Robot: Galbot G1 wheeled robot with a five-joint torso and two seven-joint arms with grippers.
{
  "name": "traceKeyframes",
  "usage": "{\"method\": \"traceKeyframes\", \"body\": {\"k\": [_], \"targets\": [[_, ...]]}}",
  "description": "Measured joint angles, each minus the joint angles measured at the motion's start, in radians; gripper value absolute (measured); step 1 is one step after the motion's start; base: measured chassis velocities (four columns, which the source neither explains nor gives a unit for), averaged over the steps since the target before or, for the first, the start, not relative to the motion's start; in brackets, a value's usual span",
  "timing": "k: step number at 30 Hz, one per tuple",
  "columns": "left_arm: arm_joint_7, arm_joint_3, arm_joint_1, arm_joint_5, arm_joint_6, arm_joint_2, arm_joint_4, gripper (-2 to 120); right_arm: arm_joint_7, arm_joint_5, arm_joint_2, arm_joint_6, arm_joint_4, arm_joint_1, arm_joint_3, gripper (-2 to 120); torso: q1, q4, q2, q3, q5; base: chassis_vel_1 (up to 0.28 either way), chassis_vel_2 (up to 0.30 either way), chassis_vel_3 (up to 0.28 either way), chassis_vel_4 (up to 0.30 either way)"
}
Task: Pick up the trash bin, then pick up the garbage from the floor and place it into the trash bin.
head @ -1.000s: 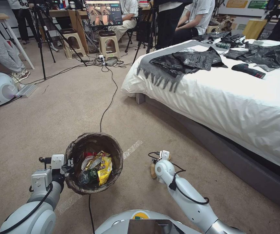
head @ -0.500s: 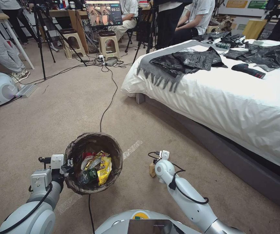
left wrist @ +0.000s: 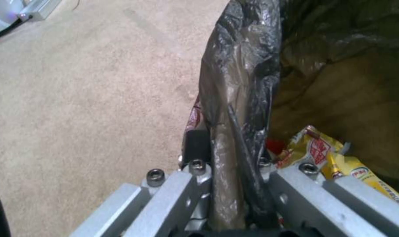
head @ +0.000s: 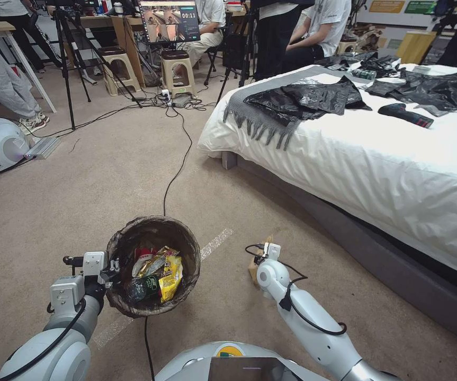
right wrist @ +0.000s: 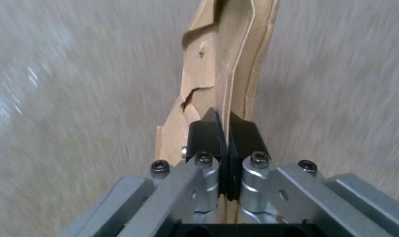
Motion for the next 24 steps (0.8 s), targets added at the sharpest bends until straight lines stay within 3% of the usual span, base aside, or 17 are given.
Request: {"method": "traceKeyframes", "body": {"k": [17, 20, 24], "targets": [[0.001, 0.004, 0.006, 0.011, 0.001, -0.006, 0.000, 3, -0.058, -0.002, -0.265, -0.008, 0.525, -0.027, 0.094, 0, 0.000, 0.0000, 0.000, 0.000, 0.0000, 0.000, 0.000, 0.000, 0.000], [-0.002, 0.008, 0.008, 0.004, 0.009, -0.008, 0.000, 3, -0.151, 0.016, -0.319, -0.018, 0.660, -0.028, 0.141, 0, 0.000, 0.0000, 0.000, 0.000, -0.0002, 0.000, 0.000, 0.000, 0.000], [-0.002, 0.014, 0.011, 0.003, 0.015, -0.007, 0.000, 3, -0.229, 0.025, -0.362, -0.019, 0.742, -0.017, 0.166, 0, 0.000, -0.0001, 0.000, 0.000, -0.0002, 0.000, 0.000, 0.000, 0.000]]}}
